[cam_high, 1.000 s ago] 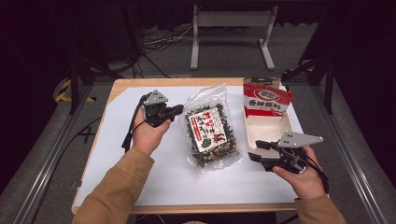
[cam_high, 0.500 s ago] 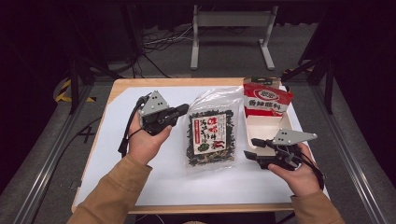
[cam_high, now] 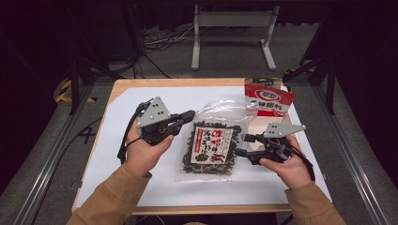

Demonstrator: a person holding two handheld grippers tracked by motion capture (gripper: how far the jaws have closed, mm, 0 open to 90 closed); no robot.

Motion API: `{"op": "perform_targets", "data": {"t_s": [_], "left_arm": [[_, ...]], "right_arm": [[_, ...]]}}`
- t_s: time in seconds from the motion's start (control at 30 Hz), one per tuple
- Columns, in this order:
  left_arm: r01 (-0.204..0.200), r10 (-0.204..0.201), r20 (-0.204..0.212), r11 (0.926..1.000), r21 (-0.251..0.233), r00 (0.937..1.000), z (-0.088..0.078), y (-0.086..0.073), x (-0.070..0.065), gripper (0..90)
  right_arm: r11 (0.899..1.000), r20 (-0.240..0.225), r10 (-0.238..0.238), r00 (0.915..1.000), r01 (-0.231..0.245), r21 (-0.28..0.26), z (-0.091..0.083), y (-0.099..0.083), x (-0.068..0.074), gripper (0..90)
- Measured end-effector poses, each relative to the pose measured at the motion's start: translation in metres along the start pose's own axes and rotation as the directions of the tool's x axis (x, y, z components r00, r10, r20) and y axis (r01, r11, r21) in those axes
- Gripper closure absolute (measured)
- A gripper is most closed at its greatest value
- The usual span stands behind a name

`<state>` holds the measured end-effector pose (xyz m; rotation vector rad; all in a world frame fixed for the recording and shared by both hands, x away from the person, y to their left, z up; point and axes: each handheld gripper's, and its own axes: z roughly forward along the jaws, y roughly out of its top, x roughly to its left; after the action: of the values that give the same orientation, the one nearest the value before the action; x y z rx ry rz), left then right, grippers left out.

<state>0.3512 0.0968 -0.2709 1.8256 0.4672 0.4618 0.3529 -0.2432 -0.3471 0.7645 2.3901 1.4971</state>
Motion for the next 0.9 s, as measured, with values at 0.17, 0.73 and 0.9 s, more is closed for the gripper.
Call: {"op": "perform_targets", "data": {"t_s": [0.17,0.73,0.9], "left_arm": [[0.001,-0.001,0.013,0.9998,-0.022,0.9999,-0.004,0.002,-0.006,90.0],[0.052,-0.051,0.045,0.9978,-0.04,0.9977,-0.011,0.0,0.001,90.0],[0.076,-0.073,0.056,0.9958,-0.051,0.9957,-0.012,-0.002,0.003,90.0]], "right_arm": [[1.0,-0.076,0.001,0.9971,-0.003,-0.026,0.012,0.007,0.005,44.7],[0.998,-0.157,-0.056,0.9861,0.057,0.003,0.018,0.015,0.009,66.4],[0.997,-0.174,-0.078,0.9816,0.08,0.001,0.016,0.016,0.011,70.3]]}}
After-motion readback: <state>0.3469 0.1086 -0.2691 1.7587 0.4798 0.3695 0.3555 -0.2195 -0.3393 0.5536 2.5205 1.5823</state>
